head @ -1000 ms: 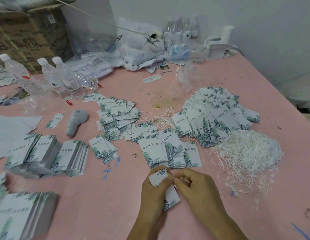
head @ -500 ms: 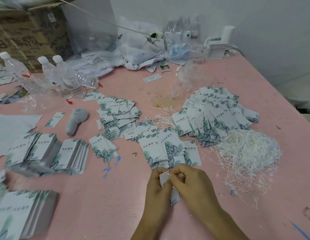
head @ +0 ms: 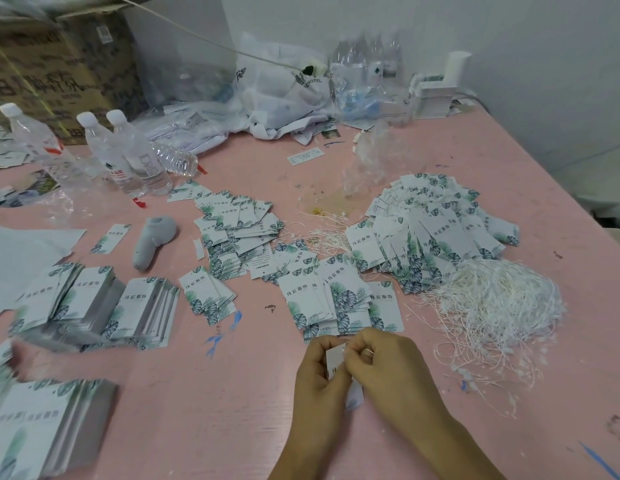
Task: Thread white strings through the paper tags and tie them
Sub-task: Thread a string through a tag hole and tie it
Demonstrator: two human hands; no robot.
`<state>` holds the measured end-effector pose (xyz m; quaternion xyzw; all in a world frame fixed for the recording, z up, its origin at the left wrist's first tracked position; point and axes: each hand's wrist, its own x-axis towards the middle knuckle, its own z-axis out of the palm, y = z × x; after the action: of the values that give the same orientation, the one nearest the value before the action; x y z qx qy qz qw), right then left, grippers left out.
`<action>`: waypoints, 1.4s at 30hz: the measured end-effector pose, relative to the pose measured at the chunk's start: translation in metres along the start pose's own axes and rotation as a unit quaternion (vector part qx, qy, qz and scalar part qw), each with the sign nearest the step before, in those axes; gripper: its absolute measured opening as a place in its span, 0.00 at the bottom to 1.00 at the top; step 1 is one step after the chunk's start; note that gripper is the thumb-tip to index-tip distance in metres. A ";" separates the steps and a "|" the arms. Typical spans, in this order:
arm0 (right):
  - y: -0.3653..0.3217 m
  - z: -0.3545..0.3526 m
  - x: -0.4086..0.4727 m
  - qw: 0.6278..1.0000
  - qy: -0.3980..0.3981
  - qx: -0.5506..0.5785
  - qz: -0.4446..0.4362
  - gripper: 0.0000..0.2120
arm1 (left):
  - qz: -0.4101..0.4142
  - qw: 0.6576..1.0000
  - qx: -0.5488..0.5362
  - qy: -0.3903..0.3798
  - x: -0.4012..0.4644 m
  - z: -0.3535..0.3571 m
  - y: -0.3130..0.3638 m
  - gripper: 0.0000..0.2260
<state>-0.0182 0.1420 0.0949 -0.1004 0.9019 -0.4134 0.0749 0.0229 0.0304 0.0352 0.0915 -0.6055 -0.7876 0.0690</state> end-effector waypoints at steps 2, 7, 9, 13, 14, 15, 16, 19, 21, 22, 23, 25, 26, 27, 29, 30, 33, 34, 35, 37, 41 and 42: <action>-0.001 -0.001 0.001 1.000 -0.005 -0.007 0.004 0.04 | 0.006 1.000 0.017 0.000 0.000 -0.002 -0.003 0.07; 0.000 -0.006 0.003 0.999 0.000 0.031 0.011 0.06 | -0.057 0.996 -0.067 -0.006 0.006 -0.008 -0.006 0.15; 0.001 -0.007 0.003 0.998 -0.004 0.054 0.015 0.07 | -0.095 0.989 -0.115 -0.009 0.009 -0.012 -0.005 0.16; 0.003 -0.007 0.001 0.996 -0.017 0.084 0.026 0.08 | -0.104 0.985 -0.138 0.000 0.012 -0.014 -0.005 0.14; 0.003 -0.007 0.001 0.996 -0.018 0.088 0.029 0.08 | -0.099 0.985 -0.138 0.002 0.012 -0.014 -0.005 0.14; 0.004 -0.007 0.001 0.995 -0.018 0.092 0.032 0.08 | -0.096 0.986 -0.135 0.001 0.013 -0.014 -0.004 0.14; 0.004 -0.008 0.001 0.995 -0.018 0.096 0.036 0.08 | -0.093 0.987 -0.132 -0.002 0.013 -0.014 -0.004 0.14; 0.006 -0.009 0.001 0.994 -0.023 0.101 0.040 0.07 | -0.088 0.989 -0.116 -0.016 0.014 -0.016 -0.003 0.17; 0.007 -0.010 0.002 0.993 -0.032 0.105 0.040 0.05 | -0.092 0.990 -0.109 -0.016 0.016 -0.017 -0.003 0.17; 0.008 -0.010 0.002 0.993 -0.038 0.108 0.041 0.05 | -0.095 0.990 -0.107 -0.014 0.016 -0.018 -0.004 0.17; 0.008 -0.011 0.002 0.992 -0.042 0.112 0.041 0.05 | -0.095 0.990 -0.104 -0.013 0.016 -0.018 -0.004 0.17; 0.009 -0.011 0.001 0.991 -0.048 0.118 0.040 0.05 | -0.091 0.992 -0.088 -0.012 0.016 -0.017 -0.005 0.16; 0.009 -0.011 0.001 0.990 -0.052 0.125 0.042 0.06 | -0.088 0.993 -0.076 -0.012 0.016 -0.017 -0.005 0.16; 0.009 -0.011 0.001 0.988 -0.057 0.137 0.045 0.06 | -0.085 0.994 -0.066 -0.010 0.016 -0.016 -0.004 0.15; 0.009 -0.013 0.001 0.978 -0.069 0.184 0.066 0.06 | -0.086 0.994 -0.069 0.014 0.016 -0.012 -0.002 0.14; 0.010 -0.015 0.001 0.968 -0.072 0.224 0.084 0.07 | -0.089 0.992 -0.087 0.035 0.017 -0.011 0.000 0.12; 0.020 -0.026 -0.002 0.919 -0.083 0.359 0.139 0.12 | -0.090 0.981 -0.153 0.082 0.017 -0.010 0.008 0.08; 0.024 -0.030 -0.004 0.905 -0.088 0.389 0.147 0.13 | -0.088 0.978 -0.166 0.094 0.017 -0.011 0.010 0.07; 0.028 -0.034 -0.005 0.895 -0.094 0.409 0.152 0.13 | -0.087 0.974 -0.179 0.106 0.017 -0.013 0.013 0.06; 0.035 -0.040 -0.007 0.878 -0.101 0.440 0.156 0.13 | -0.088 0.964 -0.212 0.131 0.018 -0.014 0.018 0.07; 0.041 -0.047 -0.008 0.837 -0.095 0.511 0.169 0.08 | -0.089 0.952 -0.253 0.147 0.022 -0.015 0.032 0.09; 0.042 -0.048 -0.008 0.831 -0.096 0.521 0.168 0.08 | -0.090 0.952 -0.252 0.149 0.022 -0.015 0.035 0.09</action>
<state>-0.0255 0.2059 0.0951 0.0672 0.5439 -0.7915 0.2705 0.0043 0.0028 0.0639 0.2412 -0.3591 -0.8951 0.1082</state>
